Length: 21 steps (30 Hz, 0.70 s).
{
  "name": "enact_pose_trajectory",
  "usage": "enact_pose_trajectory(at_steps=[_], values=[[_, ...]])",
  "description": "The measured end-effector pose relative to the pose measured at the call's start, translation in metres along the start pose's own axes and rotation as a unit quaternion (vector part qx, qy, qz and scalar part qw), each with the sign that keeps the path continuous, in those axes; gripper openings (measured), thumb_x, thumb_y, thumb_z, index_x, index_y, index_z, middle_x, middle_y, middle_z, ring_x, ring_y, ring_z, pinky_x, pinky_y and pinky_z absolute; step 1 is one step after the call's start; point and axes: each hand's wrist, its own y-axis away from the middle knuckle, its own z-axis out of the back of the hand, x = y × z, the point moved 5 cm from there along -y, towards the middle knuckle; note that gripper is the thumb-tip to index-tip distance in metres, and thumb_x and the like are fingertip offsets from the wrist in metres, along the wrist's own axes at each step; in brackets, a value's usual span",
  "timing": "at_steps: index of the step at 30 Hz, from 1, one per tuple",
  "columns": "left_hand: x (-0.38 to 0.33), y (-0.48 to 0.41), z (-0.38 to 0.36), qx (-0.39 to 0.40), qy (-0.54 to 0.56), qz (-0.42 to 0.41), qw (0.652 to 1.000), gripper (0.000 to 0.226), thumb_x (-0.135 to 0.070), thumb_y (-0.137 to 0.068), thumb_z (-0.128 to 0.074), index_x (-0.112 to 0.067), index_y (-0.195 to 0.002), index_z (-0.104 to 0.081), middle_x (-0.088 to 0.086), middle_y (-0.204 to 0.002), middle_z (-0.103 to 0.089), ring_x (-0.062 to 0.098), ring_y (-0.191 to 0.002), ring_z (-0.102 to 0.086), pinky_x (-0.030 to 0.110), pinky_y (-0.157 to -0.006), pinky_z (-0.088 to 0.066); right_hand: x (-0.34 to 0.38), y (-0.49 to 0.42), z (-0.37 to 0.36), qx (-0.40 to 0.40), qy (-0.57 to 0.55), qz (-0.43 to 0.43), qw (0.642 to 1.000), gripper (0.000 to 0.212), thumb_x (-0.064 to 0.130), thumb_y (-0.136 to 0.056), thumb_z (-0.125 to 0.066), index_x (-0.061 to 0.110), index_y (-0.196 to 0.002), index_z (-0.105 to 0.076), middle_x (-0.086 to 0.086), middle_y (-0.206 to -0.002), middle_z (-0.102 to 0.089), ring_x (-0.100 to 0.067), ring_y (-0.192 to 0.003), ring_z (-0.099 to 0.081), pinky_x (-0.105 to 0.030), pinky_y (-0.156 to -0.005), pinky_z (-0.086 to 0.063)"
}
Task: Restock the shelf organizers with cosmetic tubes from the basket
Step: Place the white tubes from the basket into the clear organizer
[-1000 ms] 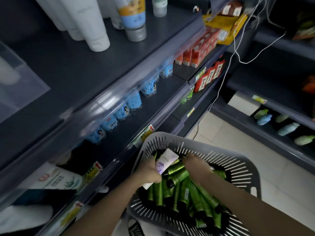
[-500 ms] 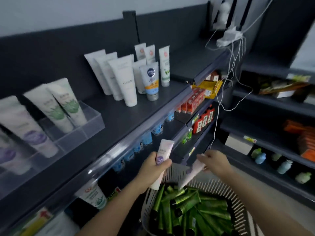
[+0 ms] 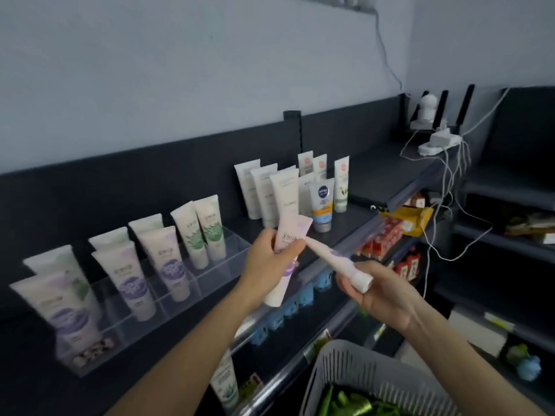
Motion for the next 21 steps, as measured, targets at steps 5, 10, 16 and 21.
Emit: enact_pose_trajectory(at_steps=[5,10,16,21], values=[[-0.036,-0.008,0.064,-0.068,-0.029,-0.05,0.996,0.023,-0.017,-0.077,-0.074,-0.025,-0.091,-0.057,-0.005,-0.089,-0.068,0.011,-0.082,-0.067,0.029,-0.07,-0.055,-0.03,-0.019,-0.06,0.105,0.019,-0.021,0.994,0.077,-0.007,-0.031,-0.087,-0.008,-0.104,-0.06,-0.019,-0.085,-0.065,-0.026,-0.073,-0.068,-0.035,-0.066,-0.06],[-0.063,-0.021,0.121,-0.135,-0.147,-0.082,0.976,0.017,-0.024,-0.079,-0.072,-0.018,-0.095,-0.068,-0.005,-0.088,-0.071,0.007,-0.078,-0.066,0.024,-0.066,-0.052,-0.043,-0.042,-0.11,0.111,0.126,-0.016,0.986,0.034,0.01,-0.07,-0.068,0.006,-0.103,-0.062,-0.007,-0.084,-0.068,-0.018,-0.075,-0.065,-0.028,-0.063,-0.058],[-0.071,-0.043,0.152,-0.139,-0.353,-0.088,0.921,0.024,-0.026,-0.069,-0.077,-0.023,-0.084,-0.057,-0.006,-0.084,-0.062,0.014,-0.078,-0.062,0.035,-0.067,-0.055,-0.039,-0.075,-0.161,0.083,0.271,0.122,0.951,0.05,-0.021,-0.072,-0.06,0.005,-0.113,-0.051,-0.016,-0.101,-0.059,-0.029,-0.095,-0.06,-0.04,-0.071,-0.057],[-0.06,-0.053,0.155,-0.1,-0.439,-0.059,0.891,0.029,-0.026,-0.069,-0.077,-0.021,-0.086,-0.054,-0.005,-0.084,-0.061,0.015,-0.076,-0.062,0.043,-0.068,-0.057,-0.038,-0.095,-0.185,0.096,0.345,0.187,0.915,0.033,-0.007,-0.075,-0.07,0.013,-0.098,-0.055,-0.008,-0.096,-0.065,-0.024,-0.095,-0.064,-0.041,-0.081,-0.057]])
